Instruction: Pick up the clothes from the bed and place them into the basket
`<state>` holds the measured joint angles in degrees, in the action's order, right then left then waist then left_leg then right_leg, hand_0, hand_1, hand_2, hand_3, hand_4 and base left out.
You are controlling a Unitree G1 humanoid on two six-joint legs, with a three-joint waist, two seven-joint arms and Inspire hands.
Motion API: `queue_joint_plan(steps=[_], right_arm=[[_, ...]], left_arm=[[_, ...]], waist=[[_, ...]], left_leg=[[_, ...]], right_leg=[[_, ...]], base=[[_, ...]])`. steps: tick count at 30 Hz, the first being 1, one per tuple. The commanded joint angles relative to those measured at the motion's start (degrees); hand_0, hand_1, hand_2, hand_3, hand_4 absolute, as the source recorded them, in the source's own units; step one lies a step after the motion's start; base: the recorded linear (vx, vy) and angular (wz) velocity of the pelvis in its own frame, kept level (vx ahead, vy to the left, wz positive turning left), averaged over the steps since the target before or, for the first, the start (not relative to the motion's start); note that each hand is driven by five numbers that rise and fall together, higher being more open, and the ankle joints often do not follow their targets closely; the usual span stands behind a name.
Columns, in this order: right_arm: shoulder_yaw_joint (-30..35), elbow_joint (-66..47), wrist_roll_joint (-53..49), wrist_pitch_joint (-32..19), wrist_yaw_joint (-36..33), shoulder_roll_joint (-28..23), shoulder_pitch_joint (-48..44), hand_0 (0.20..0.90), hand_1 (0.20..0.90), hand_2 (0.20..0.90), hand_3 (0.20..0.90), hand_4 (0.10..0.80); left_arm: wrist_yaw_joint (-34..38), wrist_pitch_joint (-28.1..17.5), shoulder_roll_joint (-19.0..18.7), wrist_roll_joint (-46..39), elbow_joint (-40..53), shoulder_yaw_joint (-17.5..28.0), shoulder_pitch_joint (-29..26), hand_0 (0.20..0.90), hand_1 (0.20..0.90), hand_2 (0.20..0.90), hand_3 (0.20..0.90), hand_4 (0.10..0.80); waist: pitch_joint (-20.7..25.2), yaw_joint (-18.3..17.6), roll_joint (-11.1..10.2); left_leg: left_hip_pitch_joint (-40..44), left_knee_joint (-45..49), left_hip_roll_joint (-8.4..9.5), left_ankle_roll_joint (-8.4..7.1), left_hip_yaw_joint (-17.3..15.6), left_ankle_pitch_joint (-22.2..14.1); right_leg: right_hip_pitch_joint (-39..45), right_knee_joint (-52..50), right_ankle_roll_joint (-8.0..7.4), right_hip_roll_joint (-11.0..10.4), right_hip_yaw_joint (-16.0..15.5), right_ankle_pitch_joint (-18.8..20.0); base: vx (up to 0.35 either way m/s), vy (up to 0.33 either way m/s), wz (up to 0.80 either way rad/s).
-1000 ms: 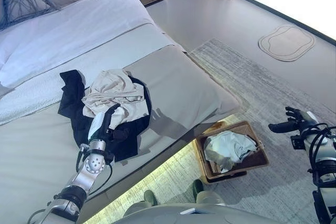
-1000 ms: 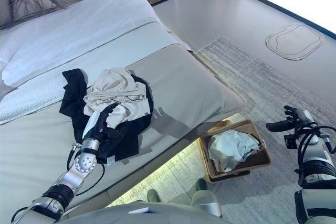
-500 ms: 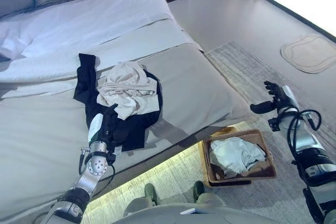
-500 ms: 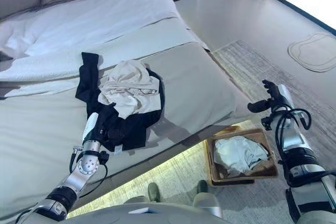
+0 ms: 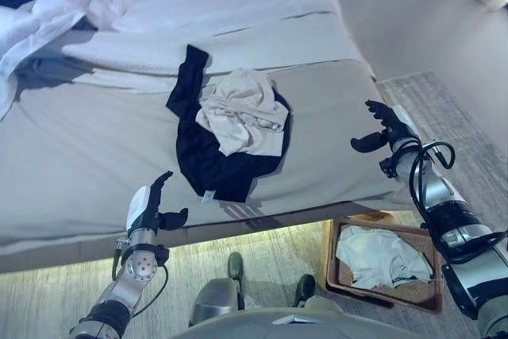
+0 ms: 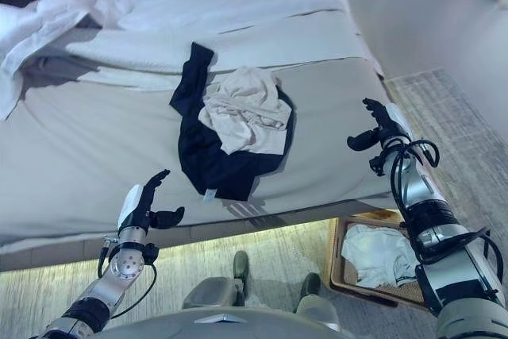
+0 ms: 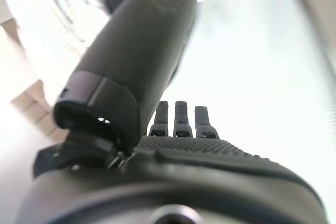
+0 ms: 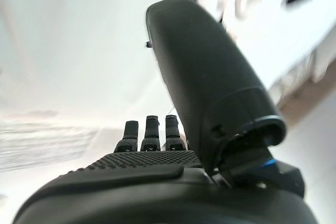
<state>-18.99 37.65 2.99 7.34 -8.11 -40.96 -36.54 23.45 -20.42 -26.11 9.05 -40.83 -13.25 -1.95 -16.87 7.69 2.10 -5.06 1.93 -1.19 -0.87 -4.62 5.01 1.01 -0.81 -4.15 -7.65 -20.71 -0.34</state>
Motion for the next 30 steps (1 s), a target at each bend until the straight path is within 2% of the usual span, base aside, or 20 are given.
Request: queue_joint_plan(steps=[1,4,7,8,13,22,30], right_arm=[[-2.5,-1.9,1.4,-4.0,-1.9,-4.3,-13.1,0.9,0.9,0.9,0.9,0.8],[-4.3,0.0,2.0,-3.6,-2.5,-5.4,-17.3,0.9,0.9,0.9,0.9,0.8],[-5.6,1.7,1.0,-2.8,-3.0,-6.2,-20.6,0.9,0.9,0.9,0.9,0.8],[-6.0,2.6,0.7,-2.3,-3.1,-6.3,-21.9,0.9,0.9,0.9,0.9,0.8],[-7.0,3.6,0.3,0.5,-4.7,-6.5,-26.4,0.9,0.9,0.9,0.9,0.8],[-7.0,2.9,-2.2,4.7,-9.7,-8.1,-30.5,0.9,0.9,0.9,0.9,0.8],[-7.4,6.0,-4.0,8.4,-10.3,-9.0,-33.1,0.9,0.9,0.9,0.9,0.8]], left_arm=[[1.2,-4.0,-6.1,0.9,6.6,1.5,-2.9,0.9,0.9,0.9,0.9,0.8],[1.4,-3.8,-7.7,1.4,9.5,0.2,-2.6,0.9,0.9,0.9,0.9,0.8],[1.3,-3.6,-8.5,1.4,11.1,-0.8,-2.2,0.9,0.9,0.9,0.9,0.8],[1.2,-3.7,-8.7,1.3,11.6,-1.1,-1.8,0.9,0.9,0.9,0.9,0.8],[1.8,-5.2,-9.3,1.1,14.3,-1.6,-0.7,0.9,0.9,0.9,0.9,0.8],[6.5,-8.7,-13.0,4.4,24.9,-2.1,0.7,0.9,0.9,0.9,0.9,0.8],[8.4,-10.7,-14.7,2.5,32.6,-1.5,1.2,0.9,0.9,0.9,0.9,0.8]], waist=[[-3.3,4.5,-0.5],[-6.7,6.7,0.8],[-8.8,8.5,1.7],[-9.8,9.2,1.7],[-12.7,11.5,2.6],[-12.9,14.0,3.3],[-12.9,14.2,4.6]], left_leg=[[-2.6,11.2,1.54,-0.82,2.1,-10.8],[-7.0,15.2,2.04,-0.7,4.2,-10.6],[-10.5,18.4,2.83,-0.81,5.2,-10.7],[-11.3,20.7,3.44,-1.02,5.4,-12.7],[-16.5,26.2,5.34,0.15,5.6,-14.0],[-29.7,38.9,7.53,2.61,5.8,-17.7],[-38.3,47.3,8.1,4.24,5.3,-20.3]], right_leg=[[-7.0,-19.7,4.1,-2.4,-1.1,-9.8],[-10.8,-26.5,5.34,-4.4,-2.6,-11.5],[-13.3,-31.2,6.53,-5.4,-3.9,-13.4],[-14.0,-34.1,6.48,-6.1,-3.6,-15.8],[-18.3,-41.5,7.79,-7.9,-5.2,-18.3],[-29.9,-54.0,9.28,-10.1,-6.1,-21.9],[-38.7,-60.3,9.6,-11.0,-5.5,-23.1]], base=[[-0.07,0.028,0.41],[-0.05,0.041,0.37],[0.026,0.038,0.39],[0.087,0.016,0.34],[0.036,0.028,0.33],[0.028,-0.038,0.27],[0.006,-0.006,0.09]])
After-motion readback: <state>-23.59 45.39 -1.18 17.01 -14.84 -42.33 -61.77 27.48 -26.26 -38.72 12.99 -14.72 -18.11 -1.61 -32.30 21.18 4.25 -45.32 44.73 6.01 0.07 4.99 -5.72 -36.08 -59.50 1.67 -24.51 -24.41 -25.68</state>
